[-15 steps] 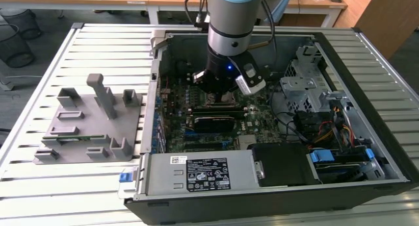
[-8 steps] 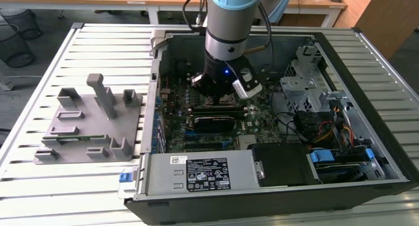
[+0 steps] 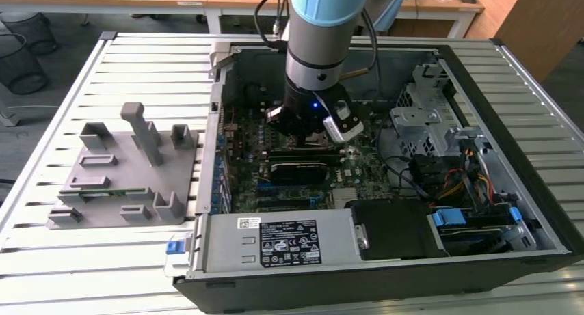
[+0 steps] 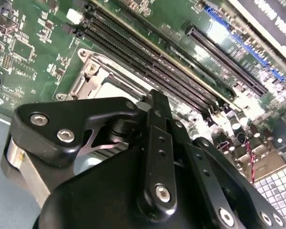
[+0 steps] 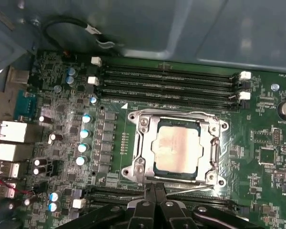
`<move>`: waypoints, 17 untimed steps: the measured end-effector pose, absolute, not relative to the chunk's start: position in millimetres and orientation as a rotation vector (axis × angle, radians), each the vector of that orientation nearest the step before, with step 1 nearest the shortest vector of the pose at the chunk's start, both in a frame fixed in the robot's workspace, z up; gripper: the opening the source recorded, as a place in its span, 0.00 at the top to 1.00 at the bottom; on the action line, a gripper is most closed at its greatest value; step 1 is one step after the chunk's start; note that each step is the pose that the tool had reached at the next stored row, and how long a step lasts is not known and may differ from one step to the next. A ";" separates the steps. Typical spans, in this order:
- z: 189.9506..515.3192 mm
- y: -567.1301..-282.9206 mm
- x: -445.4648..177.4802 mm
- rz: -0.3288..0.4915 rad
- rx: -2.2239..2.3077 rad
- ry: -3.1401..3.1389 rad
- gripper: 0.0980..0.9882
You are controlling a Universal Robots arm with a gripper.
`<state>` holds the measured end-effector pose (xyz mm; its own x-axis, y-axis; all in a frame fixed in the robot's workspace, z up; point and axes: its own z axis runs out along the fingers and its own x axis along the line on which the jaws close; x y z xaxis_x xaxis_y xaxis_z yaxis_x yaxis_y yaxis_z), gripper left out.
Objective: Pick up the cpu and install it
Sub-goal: 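Install the second cpu locking lever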
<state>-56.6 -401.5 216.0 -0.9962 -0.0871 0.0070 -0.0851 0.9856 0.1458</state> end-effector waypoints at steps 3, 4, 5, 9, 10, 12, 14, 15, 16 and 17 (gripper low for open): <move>215.7 -406.2 -57.3 -0.232 0.135 -3.117 0.99; 215.6 -407.2 -58.0 -0.234 0.135 -3.117 0.99; 215.5 -407.9 -58.9 -0.237 0.135 -3.117 0.99; 213.8 -408.7 -63.0 -0.244 0.135 -3.116 0.99; 212.8 -408.8 -64.4 -0.245 0.135 -3.116 0.99; 210.0 -408.8 -64.8 -0.249 0.135 -3.116 0.99; 206.6 -408.8 -64.8 -0.252 0.135 -3.116 0.99; 205.0 -408.8 -64.8 -0.254 0.135 -3.116 0.99; 204.0 -409.0 -64.8 -0.256 0.135 -3.115 0.99; 203.5 -409.8 -64.8 -0.258 0.136 -3.115 0.99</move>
